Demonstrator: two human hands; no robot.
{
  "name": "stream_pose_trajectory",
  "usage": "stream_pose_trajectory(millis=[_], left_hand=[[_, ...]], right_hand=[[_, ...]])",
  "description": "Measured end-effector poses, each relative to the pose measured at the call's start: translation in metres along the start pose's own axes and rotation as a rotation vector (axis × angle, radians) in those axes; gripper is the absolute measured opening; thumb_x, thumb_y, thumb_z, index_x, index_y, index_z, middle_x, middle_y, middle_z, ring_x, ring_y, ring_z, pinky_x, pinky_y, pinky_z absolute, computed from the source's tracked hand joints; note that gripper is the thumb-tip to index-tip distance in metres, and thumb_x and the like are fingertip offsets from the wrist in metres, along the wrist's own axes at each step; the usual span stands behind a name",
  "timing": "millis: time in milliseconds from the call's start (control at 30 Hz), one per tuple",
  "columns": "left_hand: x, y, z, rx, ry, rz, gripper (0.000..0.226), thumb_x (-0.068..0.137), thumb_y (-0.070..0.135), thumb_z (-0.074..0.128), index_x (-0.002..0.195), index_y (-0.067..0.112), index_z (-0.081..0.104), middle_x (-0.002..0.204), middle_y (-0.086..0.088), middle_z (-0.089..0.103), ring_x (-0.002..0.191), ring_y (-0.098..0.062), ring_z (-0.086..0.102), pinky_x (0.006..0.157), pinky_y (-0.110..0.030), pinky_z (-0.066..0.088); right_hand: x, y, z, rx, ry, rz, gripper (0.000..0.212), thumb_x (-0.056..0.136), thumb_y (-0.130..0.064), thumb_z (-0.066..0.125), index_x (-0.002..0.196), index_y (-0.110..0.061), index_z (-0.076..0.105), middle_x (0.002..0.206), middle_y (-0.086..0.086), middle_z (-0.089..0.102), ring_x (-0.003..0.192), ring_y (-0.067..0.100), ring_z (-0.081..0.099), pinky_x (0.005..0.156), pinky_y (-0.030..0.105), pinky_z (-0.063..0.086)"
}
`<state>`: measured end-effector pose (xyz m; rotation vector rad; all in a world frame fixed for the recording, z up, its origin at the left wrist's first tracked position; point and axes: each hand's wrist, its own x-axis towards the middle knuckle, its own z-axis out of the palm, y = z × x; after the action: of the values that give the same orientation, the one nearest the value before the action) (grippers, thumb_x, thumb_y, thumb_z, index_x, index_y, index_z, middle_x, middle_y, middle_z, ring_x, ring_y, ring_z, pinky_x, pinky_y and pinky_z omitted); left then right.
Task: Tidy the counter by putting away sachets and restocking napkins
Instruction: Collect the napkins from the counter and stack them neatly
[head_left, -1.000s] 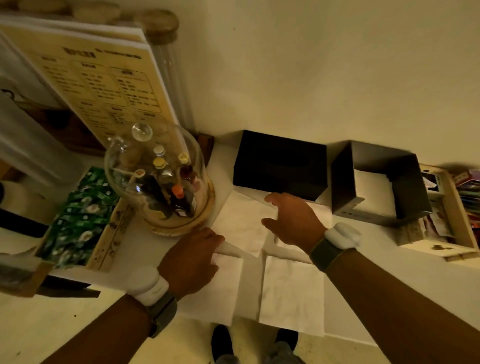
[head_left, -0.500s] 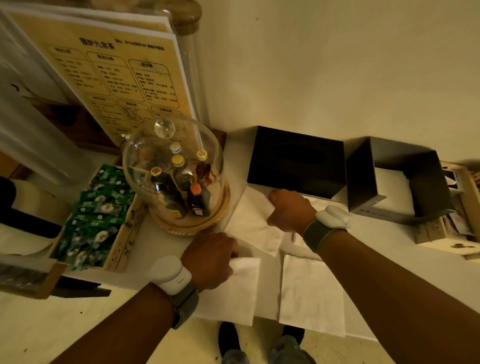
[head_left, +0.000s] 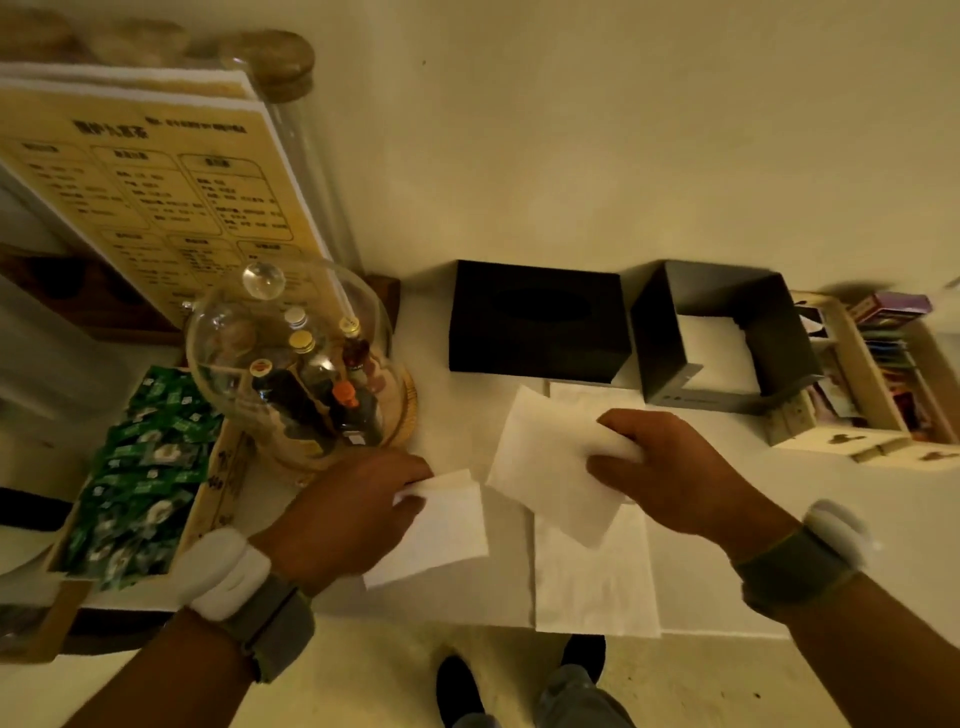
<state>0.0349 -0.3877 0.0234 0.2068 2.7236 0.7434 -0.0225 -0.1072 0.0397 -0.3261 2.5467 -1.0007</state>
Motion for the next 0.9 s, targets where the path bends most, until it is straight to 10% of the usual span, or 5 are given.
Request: stream_pose_trajectory(millis=[200,367,633,900], left_hand=[[0.033,0.026,-0.02,0.076,0.137,0.045,0.022,0.097,0.023,0.047,0.109,0.015,0.063,0.1,-0.005,0.066,0.093,-0.022,0.062,0.077,-0.027,0.046],[0.063,0.071,-0.02,0.072,0.175,0.237,0.019,0.097,0.023,0.047,0.102,0.014,0.063,0.094,-0.005,0.066,0.079,-0.017,0.057,0.066,-0.021,0.041],[0.136,0.124,0.006,0.05,-0.053,0.31,0.014,0.091,0.022,0.052,0.091,0.016,0.065,0.085,-0.006,0.066,0.076,-0.022,0.06,0.07,-0.044,0.051],[0.178,0.113,0.056,0.22,-0.141,0.245,0.059,0.083,0.025,0.066,0.138,0.021,0.043,0.134,-0.006,0.053,0.122,-0.028,0.049,0.098,-0.039,0.043]], right_hand=[[-0.041,0.035,-0.02,-0.03,-0.146,0.173,0.026,0.084,-0.028,0.067,0.083,-0.05,0.053,0.094,-0.028,0.052,0.083,-0.001,0.053,0.079,0.014,0.039],[-0.047,0.057,-0.007,0.026,-0.249,0.191,0.018,0.083,-0.031,0.068,0.085,-0.046,0.058,0.094,-0.026,0.054,0.083,-0.008,0.057,0.059,0.002,0.042],[-0.026,0.075,0.017,-0.122,-0.22,0.132,0.044,0.081,-0.029,0.069,0.119,-0.038,0.047,0.117,-0.012,0.047,0.105,0.009,0.044,0.098,0.026,0.037],[-0.034,0.087,0.027,-0.268,-0.056,0.105,0.051,0.078,-0.042,0.069,0.121,-0.027,0.046,0.12,-0.005,0.053,0.106,0.017,0.051,0.094,0.029,0.041]])
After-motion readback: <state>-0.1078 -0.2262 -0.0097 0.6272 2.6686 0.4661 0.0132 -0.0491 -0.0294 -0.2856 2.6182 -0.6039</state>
